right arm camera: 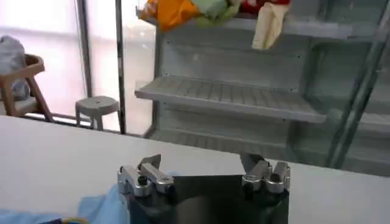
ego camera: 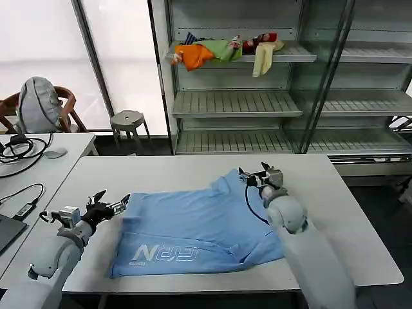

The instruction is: Fold and organize the clothes.

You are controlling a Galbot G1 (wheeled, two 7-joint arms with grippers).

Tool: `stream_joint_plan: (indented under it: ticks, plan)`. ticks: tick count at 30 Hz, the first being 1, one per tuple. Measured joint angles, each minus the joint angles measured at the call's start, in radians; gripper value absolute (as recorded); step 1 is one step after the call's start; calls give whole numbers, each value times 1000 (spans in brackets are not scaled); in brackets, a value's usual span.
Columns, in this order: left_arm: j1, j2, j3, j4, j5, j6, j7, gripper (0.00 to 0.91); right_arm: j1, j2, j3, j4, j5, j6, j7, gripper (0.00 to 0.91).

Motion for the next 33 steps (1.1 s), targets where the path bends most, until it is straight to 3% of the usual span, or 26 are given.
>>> stream_joint_plan:
  ticks: [13,20,21,22,23,25,33]
  plan:
    - [-113,-31,94,131,-6,18,1,907,105,107,-10,-256,-26,17,-26,907]
    - [-136,-41,114,152,-8,27,8,907,126,130,-16,-320,-26,20,-34,907]
    - [-139,-43,116,155,-8,28,8,907,128,131,-16,-325,-25,20,-34,665]
    - [-141,-44,118,157,-8,29,9,746,131,132,-16,-330,-25,20,-34,282]
    - [-144,-45,120,159,-8,31,9,181,134,133,-16,-335,-25,20,-34,0]
    - [-147,-45,122,161,-8,36,10,40,140,136,-15,-347,-21,20,-35,0]
    - [-154,-46,129,168,-9,42,21,30,145,143,-12,-370,-15,19,-43,0]
